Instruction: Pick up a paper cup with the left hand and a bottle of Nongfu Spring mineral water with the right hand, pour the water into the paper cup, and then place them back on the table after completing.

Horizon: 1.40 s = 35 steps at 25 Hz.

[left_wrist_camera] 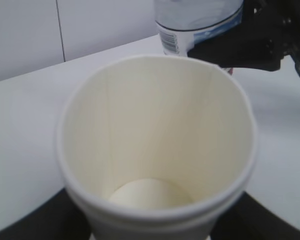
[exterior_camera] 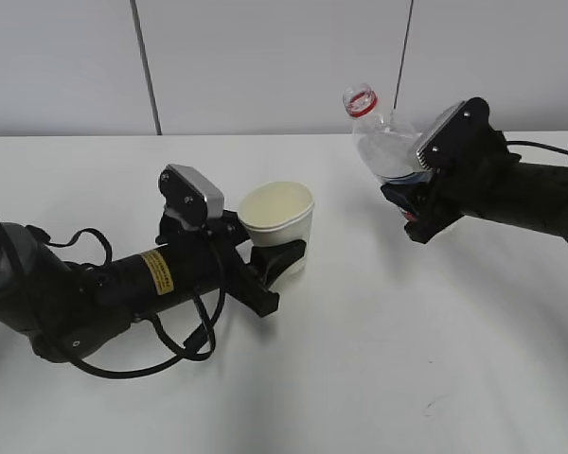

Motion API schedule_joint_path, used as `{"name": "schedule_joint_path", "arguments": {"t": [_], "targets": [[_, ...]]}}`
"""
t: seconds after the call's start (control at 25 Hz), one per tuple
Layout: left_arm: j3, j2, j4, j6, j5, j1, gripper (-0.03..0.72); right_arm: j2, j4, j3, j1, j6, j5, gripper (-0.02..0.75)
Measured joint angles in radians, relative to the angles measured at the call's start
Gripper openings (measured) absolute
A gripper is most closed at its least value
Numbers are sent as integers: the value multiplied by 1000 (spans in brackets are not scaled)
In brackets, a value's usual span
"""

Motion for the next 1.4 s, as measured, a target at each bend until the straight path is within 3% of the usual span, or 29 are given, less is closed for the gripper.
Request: {"name": "schedule_joint_path", "arguments": {"t": [0.72,1.4], "targets": [[-60,0,37,-34,27,0,399,0,-253,-157,1,-59,129,447],[-114,0,99,-79,90,-4,398,0,-273,-177,1,-215,151,446]]}}
